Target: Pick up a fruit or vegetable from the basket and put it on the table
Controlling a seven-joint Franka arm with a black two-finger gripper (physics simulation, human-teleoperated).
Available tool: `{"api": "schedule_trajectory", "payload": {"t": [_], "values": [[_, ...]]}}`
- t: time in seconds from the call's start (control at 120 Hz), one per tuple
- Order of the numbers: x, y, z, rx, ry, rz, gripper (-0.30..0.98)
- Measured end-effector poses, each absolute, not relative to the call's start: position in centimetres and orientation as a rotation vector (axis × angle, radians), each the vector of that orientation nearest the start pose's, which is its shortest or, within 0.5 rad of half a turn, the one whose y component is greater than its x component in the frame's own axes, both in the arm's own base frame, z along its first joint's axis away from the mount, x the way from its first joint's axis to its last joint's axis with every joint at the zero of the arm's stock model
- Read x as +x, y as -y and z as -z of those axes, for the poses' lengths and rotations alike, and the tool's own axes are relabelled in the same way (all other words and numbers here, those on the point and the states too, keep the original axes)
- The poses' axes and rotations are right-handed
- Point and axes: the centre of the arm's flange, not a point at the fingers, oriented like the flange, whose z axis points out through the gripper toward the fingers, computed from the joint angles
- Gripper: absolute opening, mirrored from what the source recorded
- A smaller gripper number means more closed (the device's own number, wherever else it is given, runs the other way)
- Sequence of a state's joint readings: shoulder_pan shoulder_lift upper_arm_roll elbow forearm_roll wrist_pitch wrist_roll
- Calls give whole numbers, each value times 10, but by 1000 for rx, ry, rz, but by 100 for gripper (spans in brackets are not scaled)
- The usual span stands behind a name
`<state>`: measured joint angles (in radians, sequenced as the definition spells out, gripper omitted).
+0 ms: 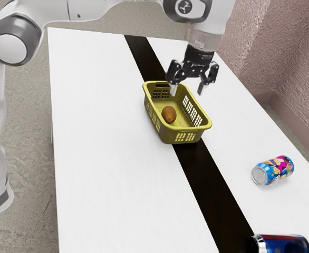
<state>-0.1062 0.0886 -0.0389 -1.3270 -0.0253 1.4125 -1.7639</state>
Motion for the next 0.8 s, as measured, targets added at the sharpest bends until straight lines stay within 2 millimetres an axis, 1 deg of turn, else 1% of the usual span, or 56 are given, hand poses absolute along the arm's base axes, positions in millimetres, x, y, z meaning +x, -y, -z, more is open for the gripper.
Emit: {"api": "schedule_trajectory", "payload": {"t": [0.1,0.133,0.192,0.233,0.258,0.292,0.392,0.425,0.45,0.492,0.617,0.667,0.733,0.8], "values": [[558,84,-673,2040,-2372,52,69],[559,84,-672,2026,-2384,61,69],[555,85,-677,2013,-2387,56,69],[559,82,-670,2024,-2399,55,69],[564,75,-663,2032,-2414,51,69],[572,61,-652,2034,-2442,51,69],[595,-1,-616,1991,-2549,85,69],[601,-14,-604,1990,-2570,103,69],[605,-19,-597,1998,-2575,113,69],[609,-22,-590,2017,-2568,117,69],[615,-26,-582,2073,-2525,92,69],[619,-36,-578,2100,-2508,79,69],[625,-59,-563,2118,-2505,85,69],[632,-72,-548,2151,-2485,94,69]]}}
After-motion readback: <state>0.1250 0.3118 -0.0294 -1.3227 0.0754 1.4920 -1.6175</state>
